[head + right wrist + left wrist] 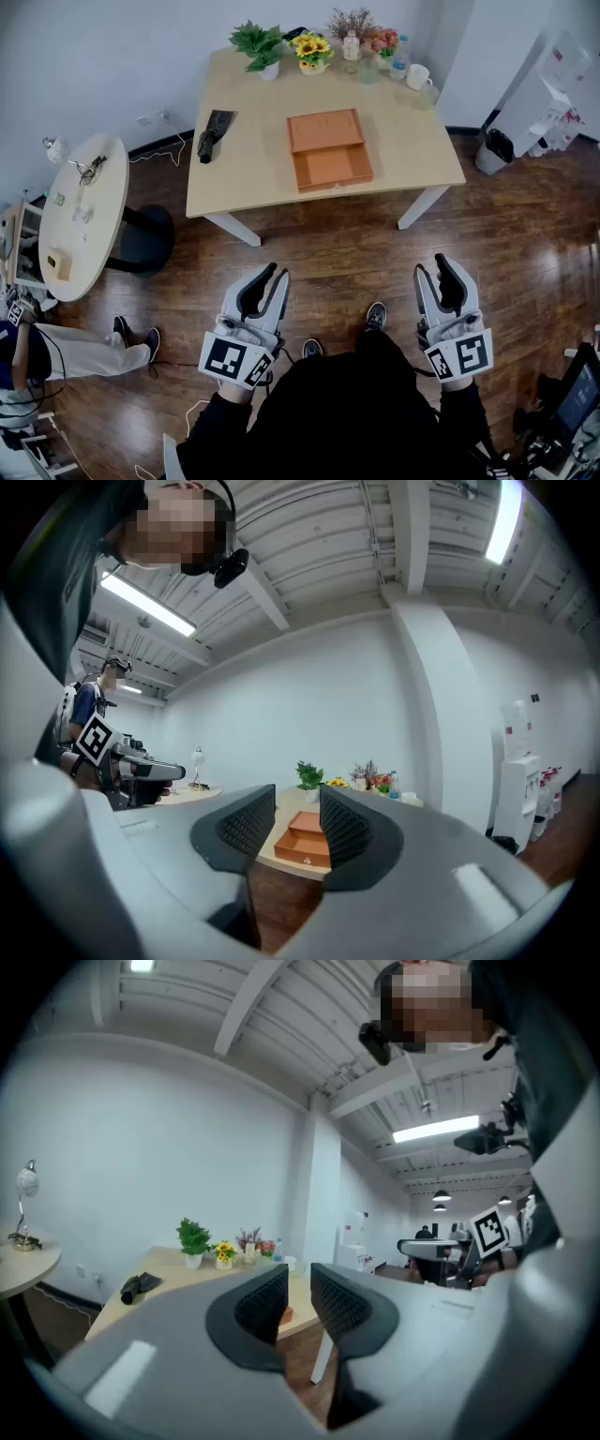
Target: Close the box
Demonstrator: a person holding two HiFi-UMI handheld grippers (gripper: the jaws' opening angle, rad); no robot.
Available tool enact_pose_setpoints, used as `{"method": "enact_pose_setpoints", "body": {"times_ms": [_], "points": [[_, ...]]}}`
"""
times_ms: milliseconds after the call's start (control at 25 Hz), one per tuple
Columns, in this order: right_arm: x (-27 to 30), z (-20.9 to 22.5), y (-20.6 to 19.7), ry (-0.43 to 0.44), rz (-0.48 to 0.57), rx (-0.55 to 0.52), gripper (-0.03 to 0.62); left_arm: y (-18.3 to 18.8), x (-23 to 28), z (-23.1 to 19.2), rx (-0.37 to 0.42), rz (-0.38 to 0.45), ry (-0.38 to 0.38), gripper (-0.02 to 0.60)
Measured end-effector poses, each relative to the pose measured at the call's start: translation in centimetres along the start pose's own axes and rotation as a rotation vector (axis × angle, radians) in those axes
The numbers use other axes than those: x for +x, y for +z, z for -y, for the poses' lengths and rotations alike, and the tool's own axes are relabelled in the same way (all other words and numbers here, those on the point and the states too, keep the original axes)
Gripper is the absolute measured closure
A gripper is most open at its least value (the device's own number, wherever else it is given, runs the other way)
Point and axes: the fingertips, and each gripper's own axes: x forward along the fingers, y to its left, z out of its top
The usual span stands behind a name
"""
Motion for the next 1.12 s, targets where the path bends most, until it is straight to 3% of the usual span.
{"method": "enact_pose_setpoints", "body": {"times_ms": [320, 440, 680, 920, 1120], "points": [[6.1, 10.1, -9.0, 0.163, -0.205, -0.078, 0.445, -5.6, 10.1, 0.2, -0.002, -0.166, 0.127, 0.526], [9.8, 11.4, -13.5, 0.225, -0.287, -0.086, 0.472, -8.0, 11.6, -0.4, -0.022, -0.237, 0.167, 0.526], [18.3, 9.3, -23.8, 0.234, -0.486, -0.004, 0.485, -10.5, 11.9, -4.1, -0.066, -0.297, 0.244, 0.526], [25.5, 5.3, -29.4, 0.166, -0.605, 0.060, 0.451, -12.8, 13.9, -12.5, -0.027, -0.328, 0.217, 0.511], [29.4, 4.5, -32.4, -0.023, -0.714, 0.161, 0.447, -14.2, 19.1, -20.9, -0.037, -0.398, 0.089, 0.469]]}}
